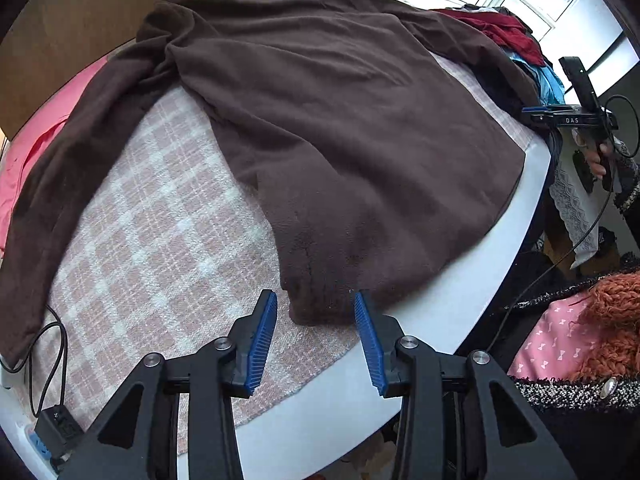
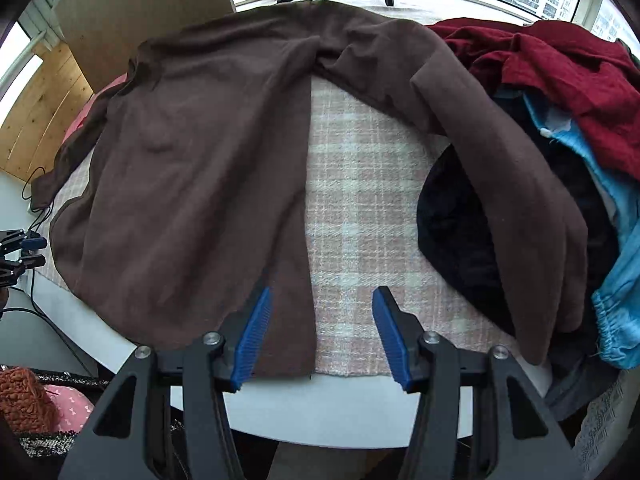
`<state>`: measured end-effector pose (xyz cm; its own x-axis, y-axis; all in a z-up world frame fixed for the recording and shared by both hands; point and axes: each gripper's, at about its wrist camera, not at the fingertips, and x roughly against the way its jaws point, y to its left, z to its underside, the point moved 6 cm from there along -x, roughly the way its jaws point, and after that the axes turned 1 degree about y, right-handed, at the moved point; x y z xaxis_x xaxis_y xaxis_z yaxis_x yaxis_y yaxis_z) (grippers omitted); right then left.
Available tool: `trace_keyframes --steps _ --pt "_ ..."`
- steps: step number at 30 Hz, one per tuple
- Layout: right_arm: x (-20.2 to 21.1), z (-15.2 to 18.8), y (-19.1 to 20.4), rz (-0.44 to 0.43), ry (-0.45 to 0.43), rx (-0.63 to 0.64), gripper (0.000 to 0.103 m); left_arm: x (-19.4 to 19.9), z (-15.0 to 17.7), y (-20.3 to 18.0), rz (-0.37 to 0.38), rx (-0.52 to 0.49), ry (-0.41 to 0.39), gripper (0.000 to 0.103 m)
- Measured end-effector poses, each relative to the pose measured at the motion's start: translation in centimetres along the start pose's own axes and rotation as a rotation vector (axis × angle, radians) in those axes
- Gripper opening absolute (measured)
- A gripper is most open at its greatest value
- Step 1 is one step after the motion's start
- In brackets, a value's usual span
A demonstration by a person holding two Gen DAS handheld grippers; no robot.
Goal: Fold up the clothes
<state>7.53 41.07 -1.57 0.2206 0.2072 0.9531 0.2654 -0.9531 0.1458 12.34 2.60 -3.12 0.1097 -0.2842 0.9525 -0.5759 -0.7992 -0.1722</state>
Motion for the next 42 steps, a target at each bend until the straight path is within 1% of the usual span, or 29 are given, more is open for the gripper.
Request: trace_keyframes --steps 2,3,5,6,7,8,9,12,14,15,16,17,21,23,25,27,28,29,31,32,33,35,36,38,40,42 --pt "-1.2 1.0 -0.1 -0.025 0.024 -0.005 0.052 -1.4 -0.2 -0.4 -0.014 -0.008 0.023 0.04" --pt "-1.6 1.3 -0.1 -0.045 0.031 -0.006 0.052 -1.8 -0.3 -0.6 -0.017 -0.007 0.03 0.038" --pt "-2.2 1.8 -0.2 -0.072 0.042 0.0 0.052 -2.3 -0.4 -0.8 -0.015 0.006 0.036 0.03" --pt "-2.3 2.0 -0.2 -0.084 0.047 0.005 0.052 -2.4 -0.5 -1.0 -0.013 0.014 0.037 0.021" --pt "-2.4 2.3 -0.3 -0.097 0.052 0.009 0.052 -2.4 -0.6 -1.1 -0.007 0.025 0.039 0.015" --pt "-2.5 2.5 -0.2 -0.11 0.058 0.016 0.052 -2.4 -0.6 -1.3 0.003 0.038 0.042 0.012" --pt "-2.5 2.8 -0.2 -0.124 0.065 0.024 0.052 -2.4 -0.6 -1.5 0.014 0.052 0.046 0.005" --pt "-2.6 3.3 0.5 -0.137 0.063 0.074 0.052 -2.2 -0.7 -1.9 0.007 0.076 0.045 0.004" --pt "-2.5 3.5 1.0 -0.146 0.05 0.106 0.052 -1.6 -1.0 -2.2 0.019 0.109 0.032 0.004" --pt "-2.4 3.6 1.3 -0.157 0.045 0.114 0.049 -1.1 -1.1 -2.4 0.026 0.118 0.02 0.004" --pt "-2.3 3.6 1.6 -0.173 0.041 0.119 0.025 -0.5 -1.3 -2.7 0.032 0.124 0.005 0.004" --pt "-2.2 3.6 1.9 -0.189 0.037 0.124 0.004 0.3 -1.5 -3.0 0.039 0.125 -0.017 0.004" --pt "1.9 2.7 2.7 -0.196 -0.043 0.156 0.004 4.5 -1.1 -2.8 0.03 0.175 -0.094 0.004" --pt "4.8 2.2 3.0 -0.194 -0.094 0.175 0.003 6.2 0.7 -2.2 0.028 0.24 -0.118 0.004" --pt "8.8 1.9 3.0 -0.188 -0.151 0.197 0.003 5.7 3.1 -2.2 0.073 0.314 -0.112 0.004" --pt "10.0 1.9 2.9 -0.16 -0.144 0.23 0.003 3.4 4.8 -2.2 0.09 0.339 -0.072 0.004" --pt "10.4 1.8 2.7 -0.143 -0.136 0.248 0.003 1.9 5.0 -1.5 0.08 0.355 -0.044 0.004" --pt "10.0 1.9 2.6 -0.125 -0.102 0.267 0.004 0.8 5.3 -0.8 0.06 0.374 -0.013 0.004" --pt "7.7 2.6 2.2 -0.047 0.017 0.298 0.011 -0.2 5.8 0.5 0.019 0.406 0.036 0.005" --pt "7.5 2.5 1.8 -0.036 0.032 0.294 0.011 0.0 6.1 1.2 0.002 0.412 0.05 0.005" --pt "7.6 2.2 1.3 -0.045 0.027 0.282 0.011 0.4 6.2 1.9 -0.024 0.41 0.059 0.005" --pt "8.0 1.2 0.3 -0.064 0.004 0.252 0.012 2.3 5.6 3.2 -0.101 0.368 0.053 0.006" --pt "8.4 0.0 0.0 -0.065 -0.02 0.237 0.013 3.5 4.6 4.0 -0.142 0.346 0.034 0.007" --pt "9.0 -2.5 -0.4 -0.053 -0.066 0.217 0.028 5.4 1.4 5.9 -0.223 0.302 -0.016 0.015" --pt "8.9 -5.2 -0.6 -0.037 -0.096 0.207 0.033 6.2 -3.0 8.0 -0.275 0.226 -0.077 0.034" --pt "7.9 -7.7 -0.6 -0.048 -0.105 0.177 0.033 5.9 -7.4 10.0 -0.328 0.158 -0.117 0.044"
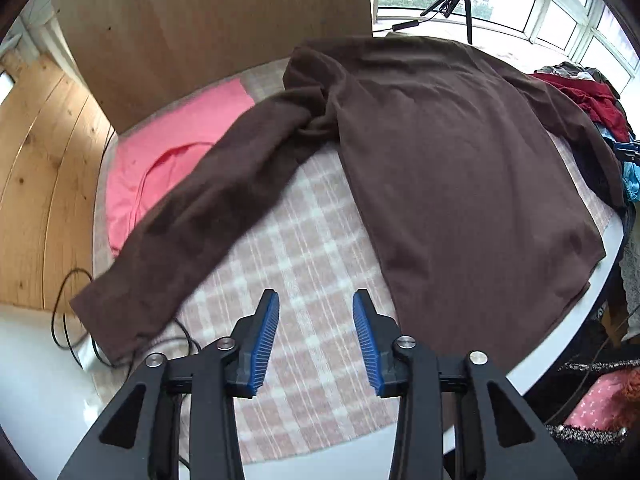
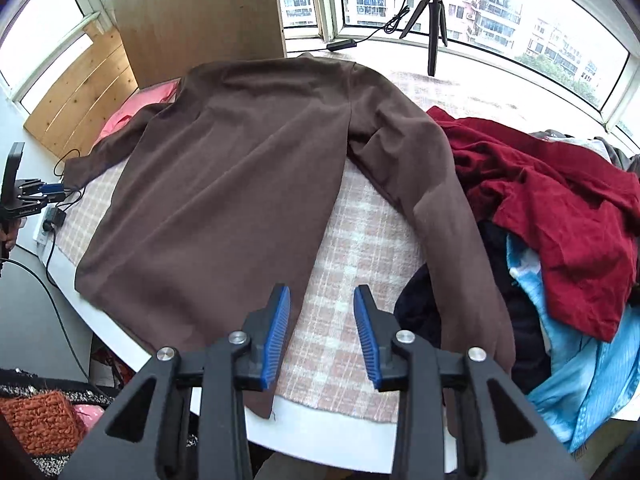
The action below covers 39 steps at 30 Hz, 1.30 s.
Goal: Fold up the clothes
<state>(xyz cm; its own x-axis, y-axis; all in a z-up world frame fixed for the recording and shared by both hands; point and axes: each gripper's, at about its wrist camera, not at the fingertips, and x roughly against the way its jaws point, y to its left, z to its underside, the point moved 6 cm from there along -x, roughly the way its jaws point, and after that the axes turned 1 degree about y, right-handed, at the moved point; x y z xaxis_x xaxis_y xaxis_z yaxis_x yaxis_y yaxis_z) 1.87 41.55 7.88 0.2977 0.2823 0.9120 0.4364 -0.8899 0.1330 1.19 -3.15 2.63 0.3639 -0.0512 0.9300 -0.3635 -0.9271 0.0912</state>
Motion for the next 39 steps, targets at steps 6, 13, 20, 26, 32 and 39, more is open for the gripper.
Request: trace_keyframes --steps 6,13,20,26,32,39 --pt "-5.0 -2.9 -0.5 -0.024 0.046 -0.112 0.033 -8.4 -8.6 1.4 -0.126 -0.184 0.01 0.045" --pt "-9.7 -2.4 0.1 -0.047 0.104 -0.192 0.033 -12.5 -9.7 3.8 -0.137 -0.204 0.063 0.009" --pt "-13.8 -1.9 1.2 0.042 0.216 -0.128 0.033 -10.4 -10.8 11.0 -0.31 -0.089 0.007 0.015" --pt "-12.8 -5.2 -0.4 0.01 0.131 -0.196 0.033 -9.2 -10.5 12.4 -0.289 -0.074 0.009 0.02" --pt "-10.2 -7.4 -3.5 -0.005 0.019 -0.298 0.033 -3.7 -8.9 9.3 -0.142 -0.055 -0.079 0.02" --pt "-4.7 -4.0 -2.5 -0.04 -0.022 -0.219 0.033 2.9 -2.5 7.0 -0.074 0.026 -0.132 0.02"
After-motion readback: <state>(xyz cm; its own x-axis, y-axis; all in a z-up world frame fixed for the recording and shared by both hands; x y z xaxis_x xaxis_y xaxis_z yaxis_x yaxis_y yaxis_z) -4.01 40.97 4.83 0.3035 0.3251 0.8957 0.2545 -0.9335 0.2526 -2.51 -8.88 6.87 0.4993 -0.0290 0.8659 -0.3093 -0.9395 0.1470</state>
